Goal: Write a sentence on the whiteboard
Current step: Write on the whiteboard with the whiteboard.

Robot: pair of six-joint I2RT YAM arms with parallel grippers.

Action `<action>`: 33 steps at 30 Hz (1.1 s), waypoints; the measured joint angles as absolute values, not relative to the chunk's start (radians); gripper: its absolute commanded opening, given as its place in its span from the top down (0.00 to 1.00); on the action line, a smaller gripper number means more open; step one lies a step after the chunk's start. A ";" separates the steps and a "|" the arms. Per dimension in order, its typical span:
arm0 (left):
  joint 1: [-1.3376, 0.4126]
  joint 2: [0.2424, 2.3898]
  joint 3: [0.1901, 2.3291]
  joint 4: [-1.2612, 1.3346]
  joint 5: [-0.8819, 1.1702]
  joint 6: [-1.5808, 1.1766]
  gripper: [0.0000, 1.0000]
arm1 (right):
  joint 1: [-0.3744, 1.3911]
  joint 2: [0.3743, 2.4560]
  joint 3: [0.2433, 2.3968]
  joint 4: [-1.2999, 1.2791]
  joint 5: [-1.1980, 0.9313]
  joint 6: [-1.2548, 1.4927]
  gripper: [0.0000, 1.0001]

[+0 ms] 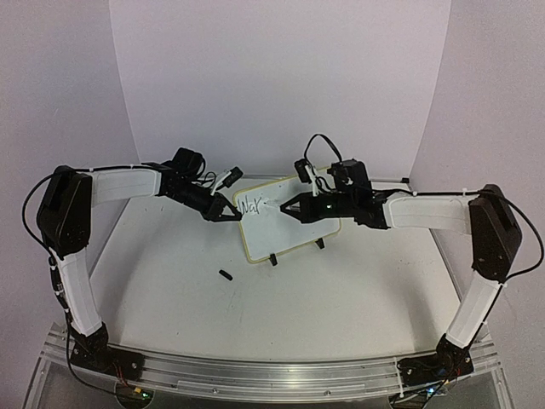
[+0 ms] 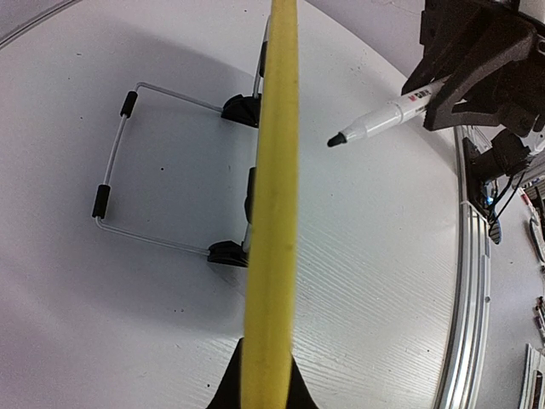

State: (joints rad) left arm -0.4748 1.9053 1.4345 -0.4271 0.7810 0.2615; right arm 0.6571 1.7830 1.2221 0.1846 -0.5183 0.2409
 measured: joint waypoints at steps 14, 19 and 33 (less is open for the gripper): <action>-0.476 1.909 1.440 -0.428 0.781 0.262 1.00 | 0.657 1.840 1.304 0.164 -0.522 0.237 1.00; -0.476 1.911 1.441 -0.427 0.782 0.261 1.00 | 0.657 1.857 1.311 0.151 -0.521 0.237 1.00; -0.476 1.911 1.441 -0.427 0.782 0.261 1.00 | 0.657 1.857 1.299 0.148 -0.507 0.237 1.00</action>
State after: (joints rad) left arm -0.4759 1.9114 1.4412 -0.4274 0.7818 0.2611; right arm 0.6571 1.8572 1.2993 0.1480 -0.5070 0.2371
